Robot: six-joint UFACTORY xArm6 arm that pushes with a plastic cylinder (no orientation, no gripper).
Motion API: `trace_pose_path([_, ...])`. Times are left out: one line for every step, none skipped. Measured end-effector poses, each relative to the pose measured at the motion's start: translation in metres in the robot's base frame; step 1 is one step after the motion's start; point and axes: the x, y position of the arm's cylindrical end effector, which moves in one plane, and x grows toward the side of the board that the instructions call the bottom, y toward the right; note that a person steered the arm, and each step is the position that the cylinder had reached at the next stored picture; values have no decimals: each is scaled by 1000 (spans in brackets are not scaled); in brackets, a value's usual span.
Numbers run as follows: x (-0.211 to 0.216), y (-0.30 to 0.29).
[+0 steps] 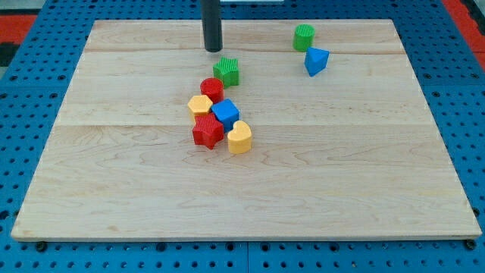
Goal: Push the green star towards the center right
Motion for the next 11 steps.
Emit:
trace_pose_path([34,-2])
trace_pose_path([61,8])
trace_pose_path([84,45])
trace_pose_path([84,72])
trace_pose_path([84,87])
trace_pose_path([84,105])
trace_pose_path([85,125])
trace_pose_path([84,125])
trace_pose_path([83,132])
trace_pose_path([78,128])
trace_pose_path([78,134])
